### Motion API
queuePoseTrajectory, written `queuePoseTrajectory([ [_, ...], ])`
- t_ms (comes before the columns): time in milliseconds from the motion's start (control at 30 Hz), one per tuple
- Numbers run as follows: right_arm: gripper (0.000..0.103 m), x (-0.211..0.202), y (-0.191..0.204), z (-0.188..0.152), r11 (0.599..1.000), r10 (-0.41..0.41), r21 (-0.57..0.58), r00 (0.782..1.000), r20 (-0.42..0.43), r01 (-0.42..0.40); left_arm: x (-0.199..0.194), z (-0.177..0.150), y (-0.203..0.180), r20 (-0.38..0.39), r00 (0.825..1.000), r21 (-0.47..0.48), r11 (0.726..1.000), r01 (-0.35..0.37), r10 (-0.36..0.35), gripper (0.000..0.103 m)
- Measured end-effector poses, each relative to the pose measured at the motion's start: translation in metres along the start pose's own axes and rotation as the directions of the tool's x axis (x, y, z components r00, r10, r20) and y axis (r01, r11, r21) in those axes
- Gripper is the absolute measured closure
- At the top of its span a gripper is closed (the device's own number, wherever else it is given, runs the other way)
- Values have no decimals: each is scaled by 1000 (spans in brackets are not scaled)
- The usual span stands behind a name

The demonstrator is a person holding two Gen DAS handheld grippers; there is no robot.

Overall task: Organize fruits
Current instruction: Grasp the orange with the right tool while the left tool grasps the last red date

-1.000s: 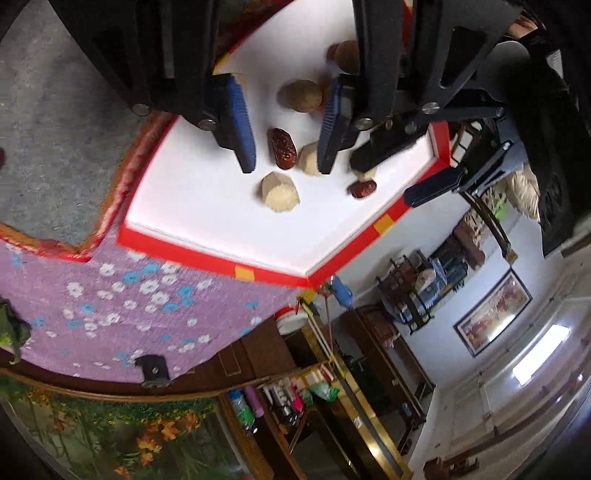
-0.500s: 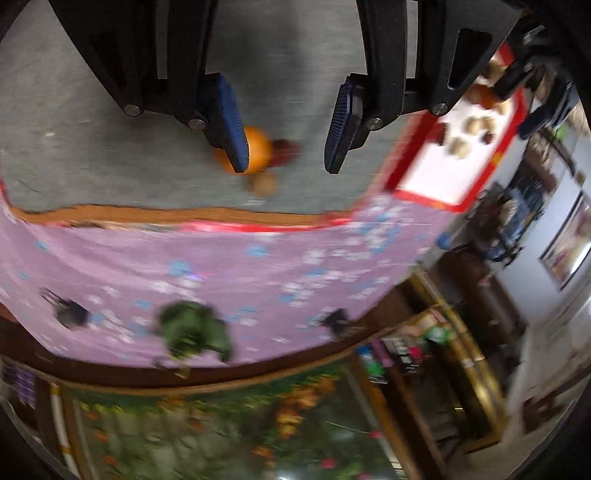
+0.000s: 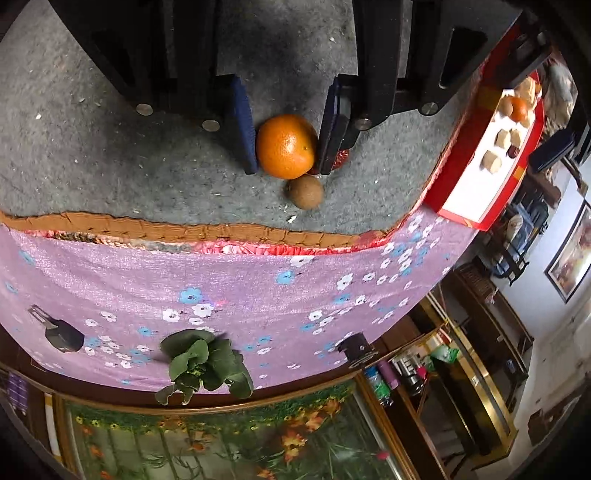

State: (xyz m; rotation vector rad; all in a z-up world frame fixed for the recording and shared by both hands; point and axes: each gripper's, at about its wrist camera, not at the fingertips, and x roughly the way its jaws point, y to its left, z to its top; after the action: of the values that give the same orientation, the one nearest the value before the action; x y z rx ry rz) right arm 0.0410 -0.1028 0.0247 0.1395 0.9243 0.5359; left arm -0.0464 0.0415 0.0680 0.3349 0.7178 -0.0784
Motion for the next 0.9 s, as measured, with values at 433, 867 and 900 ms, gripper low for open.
queuePoseTrajectory([
  [433, 70, -23, -61, 8, 966, -55, 252, 998, 3, 52, 71, 43, -36, -85, 986, 128, 980, 154, -143, 42],
  [867, 69, -22, -64, 8, 963, -39, 268, 999, 3, 36, 96, 47, -49, -179, 945, 209, 928, 309, -275, 82],
  [900, 69, -22, -65, 7, 963, -38, 268, 999, 3, 36, 96, 47, -50, -180, 942, 212, 924, 319, -284, 86],
])
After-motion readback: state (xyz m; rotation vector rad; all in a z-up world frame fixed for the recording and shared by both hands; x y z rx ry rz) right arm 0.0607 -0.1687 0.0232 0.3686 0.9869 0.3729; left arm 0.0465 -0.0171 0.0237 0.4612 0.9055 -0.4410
